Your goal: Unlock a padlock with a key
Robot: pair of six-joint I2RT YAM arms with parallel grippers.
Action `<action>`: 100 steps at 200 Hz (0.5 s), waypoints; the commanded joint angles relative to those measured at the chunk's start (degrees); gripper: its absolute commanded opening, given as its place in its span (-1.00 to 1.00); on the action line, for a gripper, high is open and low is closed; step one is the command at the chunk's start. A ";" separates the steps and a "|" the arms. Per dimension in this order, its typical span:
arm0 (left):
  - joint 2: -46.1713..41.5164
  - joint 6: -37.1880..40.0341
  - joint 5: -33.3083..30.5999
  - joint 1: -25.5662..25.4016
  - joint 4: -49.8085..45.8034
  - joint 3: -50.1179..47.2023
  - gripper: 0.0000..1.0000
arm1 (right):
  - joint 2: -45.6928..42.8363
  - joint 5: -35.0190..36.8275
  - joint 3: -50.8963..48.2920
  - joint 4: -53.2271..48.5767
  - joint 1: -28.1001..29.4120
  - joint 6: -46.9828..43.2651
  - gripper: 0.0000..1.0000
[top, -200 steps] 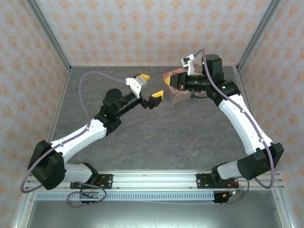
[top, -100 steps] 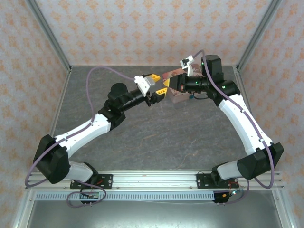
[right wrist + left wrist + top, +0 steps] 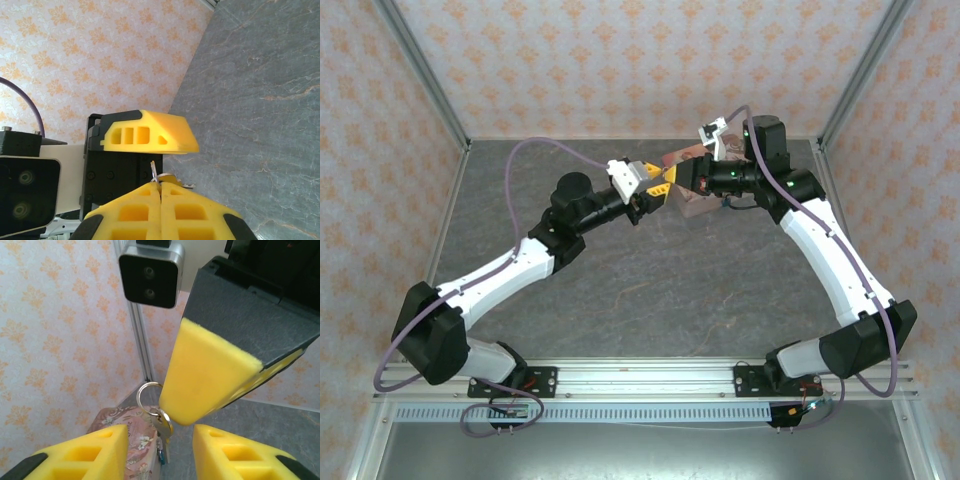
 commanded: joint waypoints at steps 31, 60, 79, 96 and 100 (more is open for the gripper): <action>0.95 1.16 -1.05 -0.21 -0.79 1.80 -0.45 | -0.34 -1.31 0.65 2.40 0.49 0.60 -1.00; 0.87 1.18 -1.58 -0.21 -0.98 1.80 -0.64 | -0.34 -0.94 0.36 2.26 0.49 0.47 -1.00; 0.63 1.31 -2.45 -0.21 -1.37 1.46 -0.75 | -0.67 -0.67 0.28 2.27 0.47 0.08 -1.00; 0.08 2.06 -2.96 -0.21 -2.45 1.24 -0.86 | -0.87 -0.24 0.16 1.21 0.36 -1.21 -1.00; -0.18 2.36 -3.01 -0.21 -2.93 1.26 -0.90 | -0.97 -0.03 0.16 0.73 0.29 -1.72 -1.00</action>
